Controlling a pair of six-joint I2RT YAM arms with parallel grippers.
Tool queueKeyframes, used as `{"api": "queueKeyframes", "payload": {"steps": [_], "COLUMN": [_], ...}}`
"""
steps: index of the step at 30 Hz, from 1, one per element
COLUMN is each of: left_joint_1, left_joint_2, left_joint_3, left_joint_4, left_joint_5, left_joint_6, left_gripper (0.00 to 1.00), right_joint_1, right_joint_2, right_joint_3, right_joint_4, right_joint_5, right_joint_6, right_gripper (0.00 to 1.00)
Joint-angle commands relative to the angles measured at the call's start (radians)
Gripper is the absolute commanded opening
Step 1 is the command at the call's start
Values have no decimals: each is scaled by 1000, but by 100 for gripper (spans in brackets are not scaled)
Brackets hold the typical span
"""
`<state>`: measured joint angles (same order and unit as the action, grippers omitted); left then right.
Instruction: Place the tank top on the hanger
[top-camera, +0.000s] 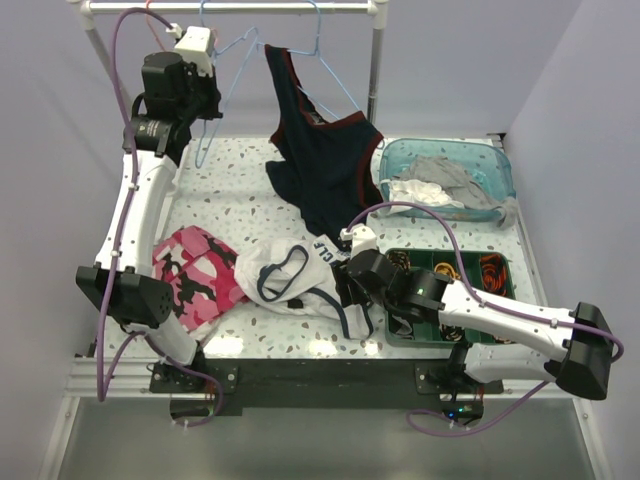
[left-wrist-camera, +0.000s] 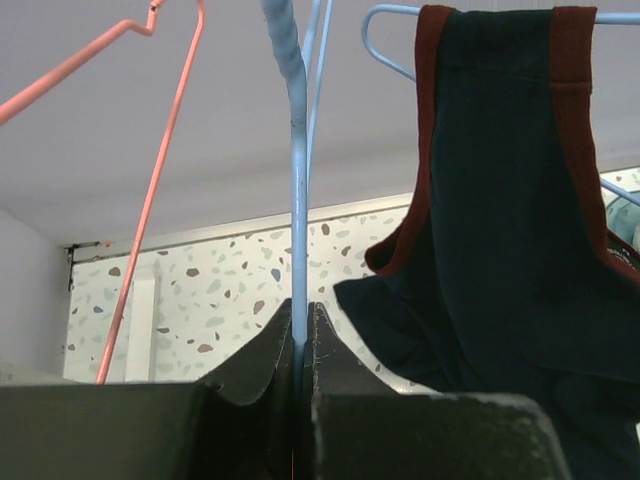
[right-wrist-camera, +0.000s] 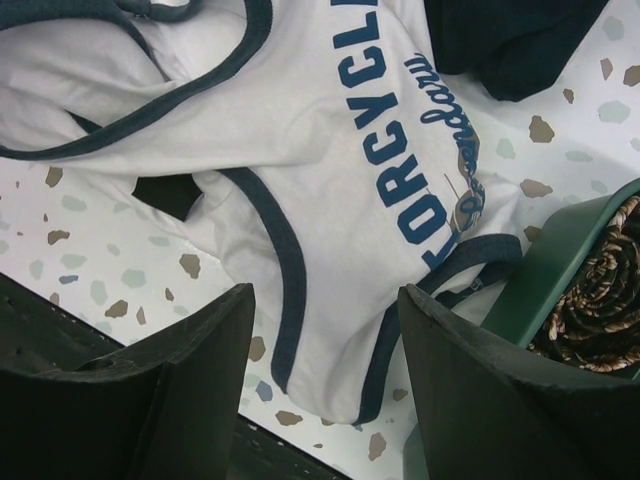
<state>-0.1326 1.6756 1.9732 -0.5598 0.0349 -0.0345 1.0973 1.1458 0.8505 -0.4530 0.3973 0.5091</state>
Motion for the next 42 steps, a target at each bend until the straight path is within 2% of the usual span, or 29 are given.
{"api": "queueKeyframes", "payload": {"steps": [1, 8, 14, 18, 26, 32, 37, 42], "left_joint_1": [-5, -10, -13, -15, -45, -81, -99, -130], "left_joint_2": [-51, -99, -128, -210, -338, -516, -691, -841], "left_joint_3": [15, 4, -8, -134, -295, -488, -661, -850], "left_joint_4": [107, 176, 146, 178, 140, 132, 104, 100], "left_joint_5": [-32, -95, -84, -73, -90, -115, -55, 49], "left_joint_6": [-16, -25, -25, -30, -38, -76, -131, -202], "left_gripper": [0, 0, 0, 0, 0, 0, 0, 0], "right_joint_1": [-2, -2, -1, -2, -1, -1, 6, 107], "right_joint_2": [12, 15, 19, 17, 0, -26, -54, -20], "right_joint_3": [2, 9, 15, 19, 35, 70, 88, 50], "right_joint_4": [34, 33, 36, 28, -10, -82, -136, -168], "right_joint_5": [-8, -6, -8, -8, 23, 31, 2, 26], "right_joint_6": [12, 14, 12, 11, 3, 2, 2, 61], "right_gripper": [63, 63, 63, 64, 65, 66, 64, 61]}}
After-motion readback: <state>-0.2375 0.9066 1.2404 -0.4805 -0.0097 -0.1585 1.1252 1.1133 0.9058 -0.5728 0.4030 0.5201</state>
